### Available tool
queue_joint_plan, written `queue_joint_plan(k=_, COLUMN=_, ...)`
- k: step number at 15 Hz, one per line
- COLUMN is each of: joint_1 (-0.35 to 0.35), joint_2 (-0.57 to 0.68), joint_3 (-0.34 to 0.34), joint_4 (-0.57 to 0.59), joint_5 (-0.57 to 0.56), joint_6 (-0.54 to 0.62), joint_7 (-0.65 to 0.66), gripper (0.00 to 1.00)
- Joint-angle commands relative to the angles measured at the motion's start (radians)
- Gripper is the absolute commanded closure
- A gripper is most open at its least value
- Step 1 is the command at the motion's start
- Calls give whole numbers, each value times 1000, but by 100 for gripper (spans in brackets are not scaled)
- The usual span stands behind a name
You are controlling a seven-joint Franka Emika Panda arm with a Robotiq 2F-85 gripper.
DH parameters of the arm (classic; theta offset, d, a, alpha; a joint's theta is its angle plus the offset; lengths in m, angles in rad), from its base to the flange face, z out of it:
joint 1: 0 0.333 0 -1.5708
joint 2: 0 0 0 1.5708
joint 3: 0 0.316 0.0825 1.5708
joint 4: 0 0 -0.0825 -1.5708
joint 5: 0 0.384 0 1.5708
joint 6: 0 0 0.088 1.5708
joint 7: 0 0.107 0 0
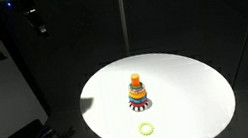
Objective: Put the yellow ring on the orange stand
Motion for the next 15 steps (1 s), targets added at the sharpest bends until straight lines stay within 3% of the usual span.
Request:
queue_joint_plan(k=1, joint_1=9, joint_2=2, joint_3=-7, joint_4=3, joint_5=-6, joint_6=-3, joint_7=5, gripper=0)
queue_joint_plan(k=15, joint_1=-22, joint_2=-3, joint_3=-16, joint_4=22, joint_5=-64, joint_6=4, joint_7=9, gripper=0)
